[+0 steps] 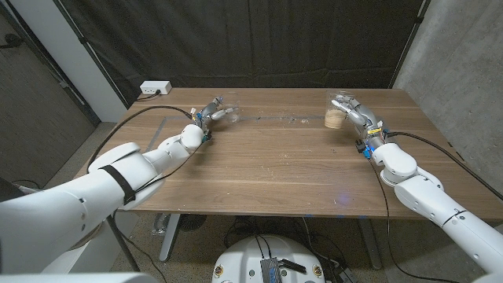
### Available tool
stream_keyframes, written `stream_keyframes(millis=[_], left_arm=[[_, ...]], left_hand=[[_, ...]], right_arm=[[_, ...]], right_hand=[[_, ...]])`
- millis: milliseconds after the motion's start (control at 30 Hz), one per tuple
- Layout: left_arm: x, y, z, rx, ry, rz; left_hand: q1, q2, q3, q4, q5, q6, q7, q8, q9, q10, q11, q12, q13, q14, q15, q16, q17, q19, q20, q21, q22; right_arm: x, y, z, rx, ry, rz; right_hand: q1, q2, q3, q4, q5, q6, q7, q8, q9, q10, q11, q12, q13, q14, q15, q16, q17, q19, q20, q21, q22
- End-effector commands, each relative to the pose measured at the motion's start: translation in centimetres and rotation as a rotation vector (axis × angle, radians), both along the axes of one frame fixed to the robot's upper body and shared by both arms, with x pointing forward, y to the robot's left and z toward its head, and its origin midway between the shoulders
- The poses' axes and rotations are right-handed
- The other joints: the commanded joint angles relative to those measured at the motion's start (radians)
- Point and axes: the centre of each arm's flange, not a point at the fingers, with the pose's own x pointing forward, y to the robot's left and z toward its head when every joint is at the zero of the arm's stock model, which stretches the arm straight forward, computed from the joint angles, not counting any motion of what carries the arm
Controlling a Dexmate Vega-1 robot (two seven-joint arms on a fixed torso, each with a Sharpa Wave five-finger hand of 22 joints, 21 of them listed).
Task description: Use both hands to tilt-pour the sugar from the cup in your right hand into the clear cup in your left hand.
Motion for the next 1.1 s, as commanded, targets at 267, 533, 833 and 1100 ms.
stream_keyframes(millis=[267, 533, 833, 1100], left_arm=[[-0.4, -1.9, 1.6, 0.033, -0.054, -0.044], [-0.2, -2.4, 1.4, 0.026, -0.026, -0.052], [0.3, -2.6, 0.7, -0.033, 0.042, -0.065], [0.4, -3.3, -0.4, -0.099, 0.074, -0.089]], left_hand=[[0.014, 0.008, -0.018, -0.001, 0.012, 0.05, -0.027, 0.033, 0.011, 0.043, -0.03, 0.03, 0.01, 0.046, -0.03, 0.021, 0.012, 0.024, -0.003, 0.0, 0.003], [0.033, 0.018, -0.024, -0.005, 0.021, 0.083, -0.045, 0.052, 0.017, 0.084, -0.044, 0.053, 0.016, 0.087, -0.051, 0.032, 0.017, 0.055, -0.014, 0.01, 0.003], [0.092, 0.046, -0.024, -0.014, 0.038, 0.152, -0.069, 0.094, 0.025, 0.159, -0.069, 0.093, 0.027, 0.188, -0.094, 0.058, 0.027, 0.159, -0.046, 0.047, 0.003], [0.152, 0.059, -0.024, -0.023, 0.048, 0.232, -0.074, 0.138, 0.029, 0.242, -0.083, 0.134, 0.035, 0.293, -0.121, 0.08, 0.034, 0.267, -0.071, 0.085, -0.001]], right_arm=[[-0.1, -0.5, -0.7, 0.022, -0.004, -0.003], [-0.2, -0.9, -0.9, 0.029, -0.006, -0.003], [-0.5, -1.4, -1.2, 0.038, -0.007, -0.011], [-0.6, -1.7, -1.6, 0.035, 0.008, -0.015]], right_hand=[[0.001, 0.008, -0.008, -0.002, -0.005, 0.014, 0.002, 0.003, 0.003, 0.006, -0.002, 0.002, 0.001, 0.011, -0.178, -0.003, 0.003, -0.004, -0.046, 0.007, 0.002], [0.0, 0.01, -0.009, -0.001, -0.006, 0.011, 0.0, 0.001, 0.003, 0.008, -0.001, 0.002, 0.001, 0.01, -0.179, -0.004, 0.002, -0.005, -0.047, 0.008, 0.002], [0.0, 0.011, -0.009, -0.002, -0.006, 0.013, 0.003, 0.0, 0.003, 0.007, 0.0, 0.001, 0.001, 0.01, -0.179, -0.003, 0.004, -0.005, -0.046, 0.009, 0.001], [0.001, 0.014, -0.009, -0.001, -0.006, 0.014, 0.001, 0.0, 0.004, 0.009, 0.001, 0.001, 0.001, 0.01, -0.179, -0.002, 0.004, -0.007, -0.045, 0.009, 0.0]])
